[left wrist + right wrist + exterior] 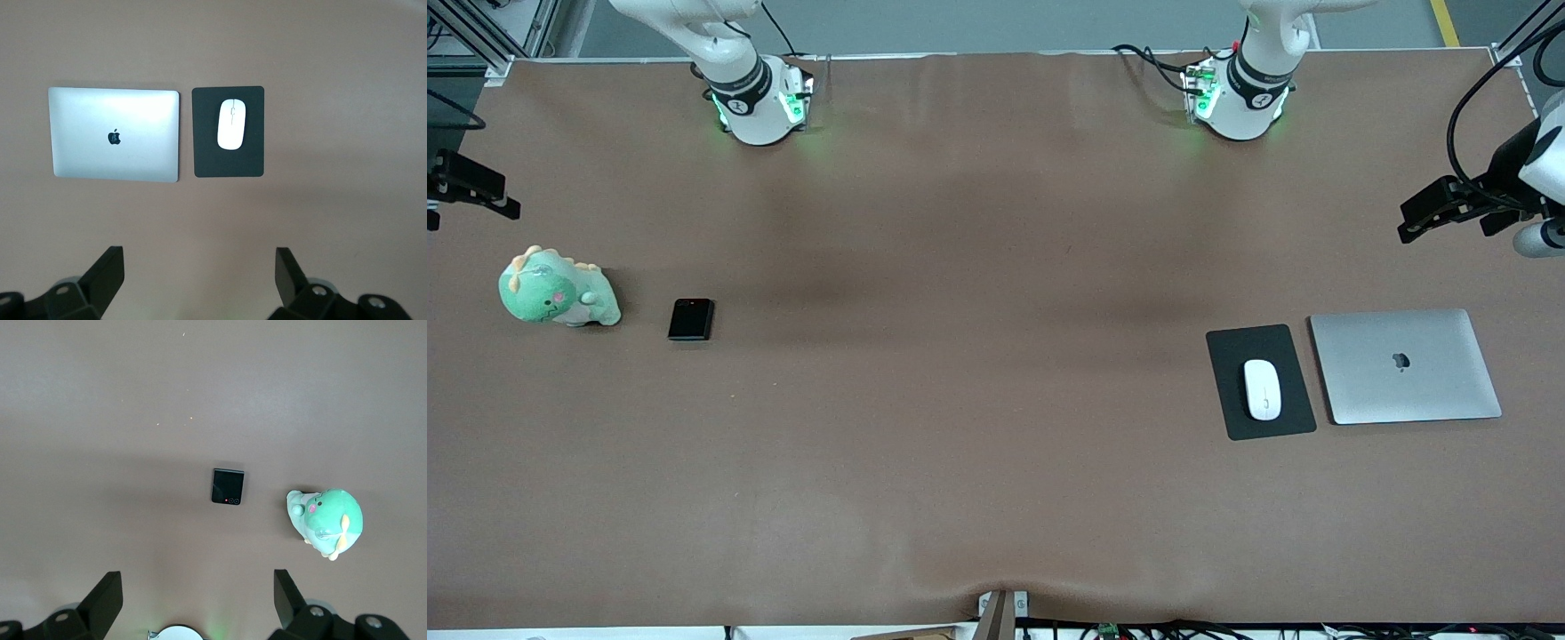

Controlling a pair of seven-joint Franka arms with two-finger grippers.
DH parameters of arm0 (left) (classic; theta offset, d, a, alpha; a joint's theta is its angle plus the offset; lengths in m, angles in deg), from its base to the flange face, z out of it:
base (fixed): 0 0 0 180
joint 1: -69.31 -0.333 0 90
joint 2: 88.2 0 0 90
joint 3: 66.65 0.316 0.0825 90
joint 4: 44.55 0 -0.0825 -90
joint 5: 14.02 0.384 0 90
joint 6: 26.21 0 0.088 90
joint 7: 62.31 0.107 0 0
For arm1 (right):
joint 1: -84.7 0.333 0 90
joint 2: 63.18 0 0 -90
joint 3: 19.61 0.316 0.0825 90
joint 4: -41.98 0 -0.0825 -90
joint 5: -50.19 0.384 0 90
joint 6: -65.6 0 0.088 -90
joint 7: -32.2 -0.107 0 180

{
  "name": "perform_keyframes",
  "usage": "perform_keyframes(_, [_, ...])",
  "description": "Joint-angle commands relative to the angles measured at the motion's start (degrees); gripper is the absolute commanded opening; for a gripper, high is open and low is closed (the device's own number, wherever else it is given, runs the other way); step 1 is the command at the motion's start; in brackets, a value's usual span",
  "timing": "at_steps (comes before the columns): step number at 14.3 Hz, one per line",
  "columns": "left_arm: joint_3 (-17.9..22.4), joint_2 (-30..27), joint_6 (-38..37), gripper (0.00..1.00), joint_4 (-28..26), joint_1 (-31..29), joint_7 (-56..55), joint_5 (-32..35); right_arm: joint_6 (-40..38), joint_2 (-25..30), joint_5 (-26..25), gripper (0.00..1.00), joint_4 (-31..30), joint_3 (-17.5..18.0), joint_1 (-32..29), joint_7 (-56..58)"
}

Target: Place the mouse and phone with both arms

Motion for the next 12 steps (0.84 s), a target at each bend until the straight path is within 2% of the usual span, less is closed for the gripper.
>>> perform_keyframes(1, [0.2,0.2,-0.5,1.0,0.6,-0.2,1.5,-0.3,1.3,3.0,-0.3,1.0,-4.6,-0.1,0.1,0.3])
perform_keyframes(12, [0.1,0.2,-0.6,1.0,0.7,-0.1,1.5,-0.3,1.7,3.1,-3.0,1.0,-5.5,-0.1,0.2,0.3])
